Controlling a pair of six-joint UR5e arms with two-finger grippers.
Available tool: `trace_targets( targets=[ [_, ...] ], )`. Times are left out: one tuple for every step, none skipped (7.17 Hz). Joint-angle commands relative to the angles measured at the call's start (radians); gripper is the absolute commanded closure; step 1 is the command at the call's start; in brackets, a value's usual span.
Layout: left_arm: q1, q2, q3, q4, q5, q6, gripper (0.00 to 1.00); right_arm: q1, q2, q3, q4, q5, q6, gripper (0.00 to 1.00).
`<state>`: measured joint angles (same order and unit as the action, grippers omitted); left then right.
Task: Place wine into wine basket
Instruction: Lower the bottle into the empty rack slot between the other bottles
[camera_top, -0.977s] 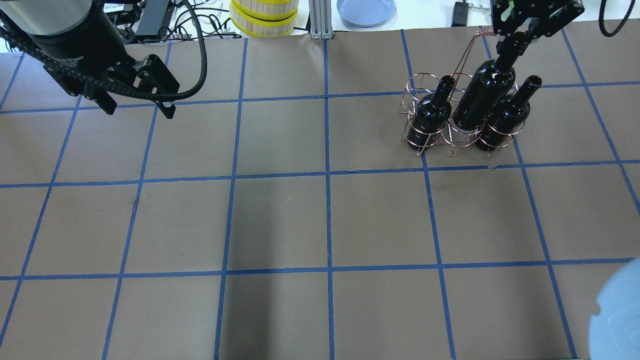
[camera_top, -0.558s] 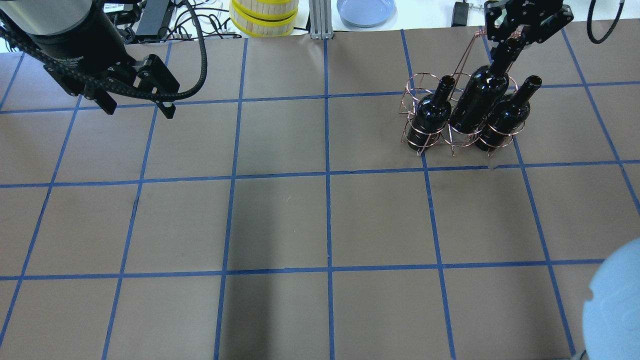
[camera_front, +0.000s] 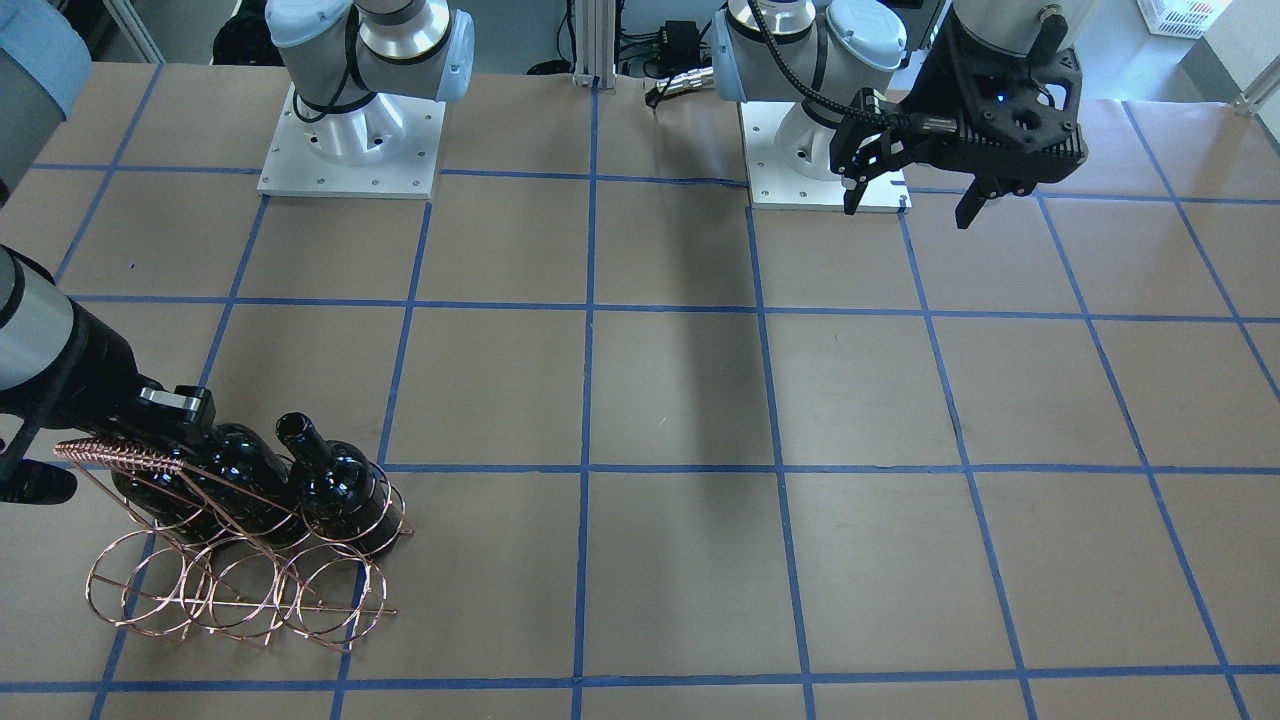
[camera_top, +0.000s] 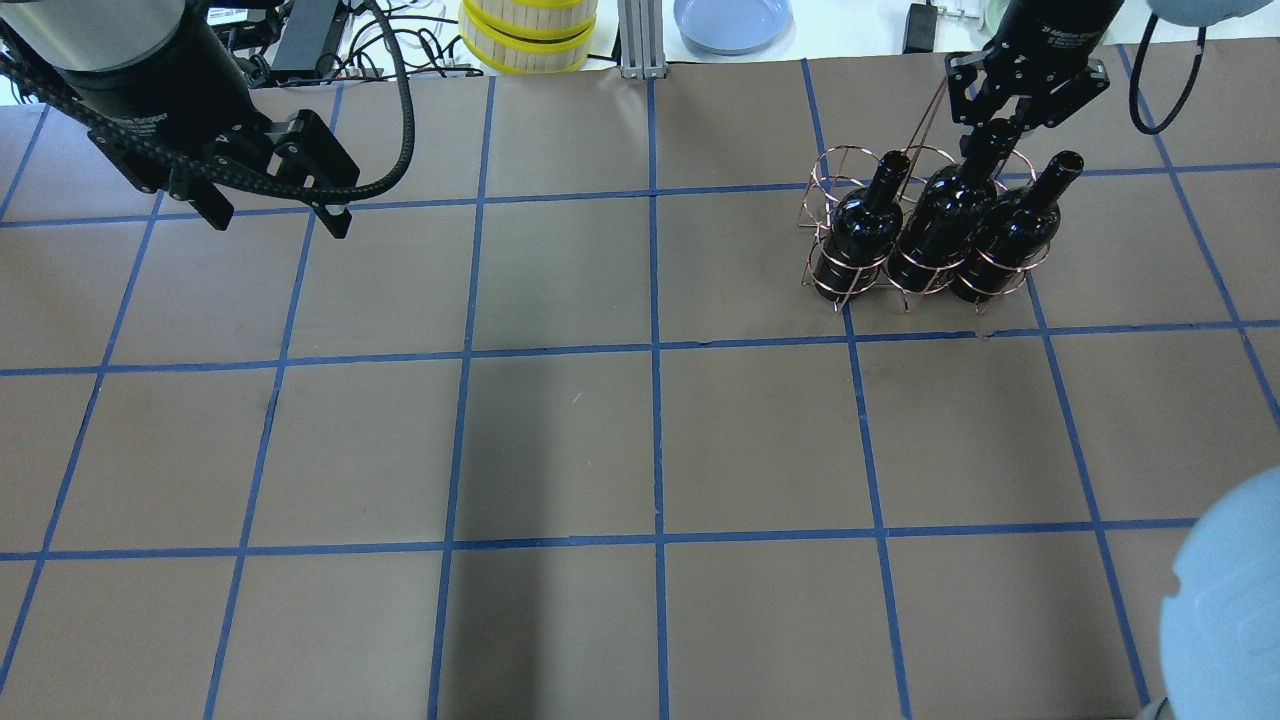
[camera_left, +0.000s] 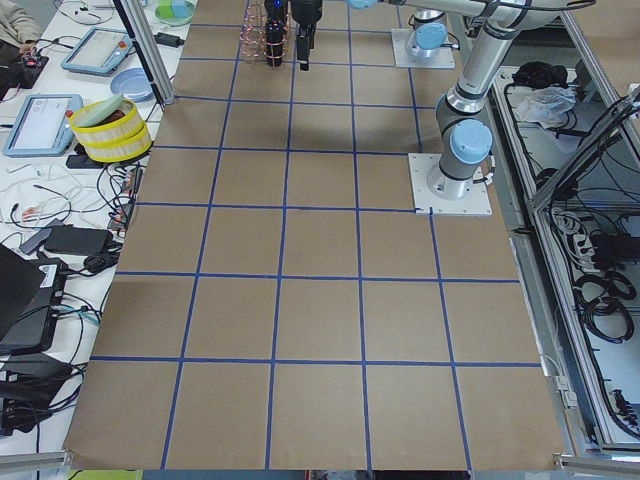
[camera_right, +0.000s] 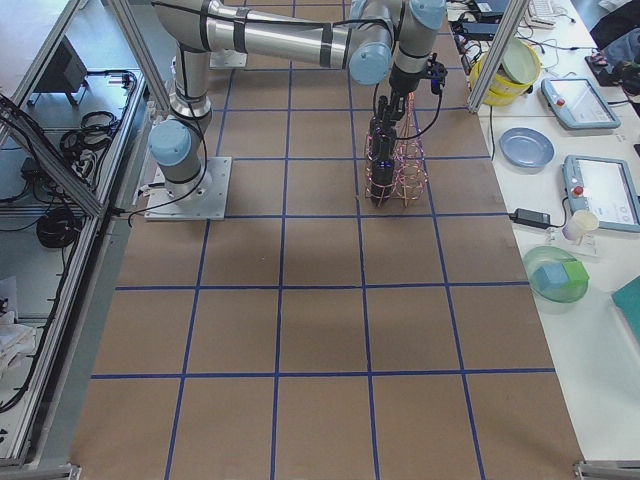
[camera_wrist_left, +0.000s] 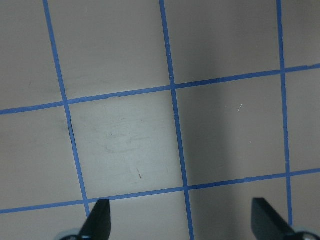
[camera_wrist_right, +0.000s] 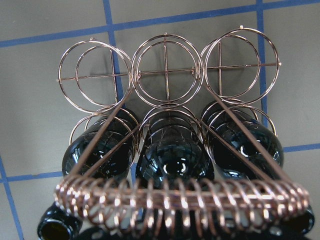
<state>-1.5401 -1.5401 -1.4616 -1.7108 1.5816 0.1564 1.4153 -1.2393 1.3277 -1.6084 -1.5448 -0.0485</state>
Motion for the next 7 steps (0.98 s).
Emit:
trace_targets(
  targets=[
    [0.0, 0.0, 0.0, -0.001, 0.0, 0.0, 0.0, 0.004, 0.001, 0.013, -0.019, -0.004, -0.001, 0.81],
    [0.0, 0.003, -0.008, 0.0, 0.0, 0.0, 0.0, 0.004, 0.001, 0.013, -0.019, -0.011, -0.002, 0.58],
    [-0.002, 0.005, -0.009, 0.0, 0.0, 0.0, 0.0, 0.004, 0.0, 0.013, -0.019, -0.014, -0.001, 0.38],
    [-0.002, 0.005, -0.009, 0.0, 0.0, 0.0, 0.0, 0.004, -0.002, 0.013, -0.019, -0.024, -0.002, 0.22],
    [-0.002, 0.005, -0.009, 0.0, 0.0, 0.0, 0.0, 0.004, -0.006, 0.013, -0.018, -0.023, -0.002, 0.0],
    [-0.002, 0.005, -0.009, 0.0, 0.0, 0.0, 0.0, 0.004, -0.023, 0.013, -0.01, -0.024, -0.002, 0.0],
    [-0.002, 0.005, -0.009, 0.0, 0.0, 0.0, 0.0, 0.005, -0.076, 0.013, 0.004, -0.023, -0.002, 0.0]
  ],
)
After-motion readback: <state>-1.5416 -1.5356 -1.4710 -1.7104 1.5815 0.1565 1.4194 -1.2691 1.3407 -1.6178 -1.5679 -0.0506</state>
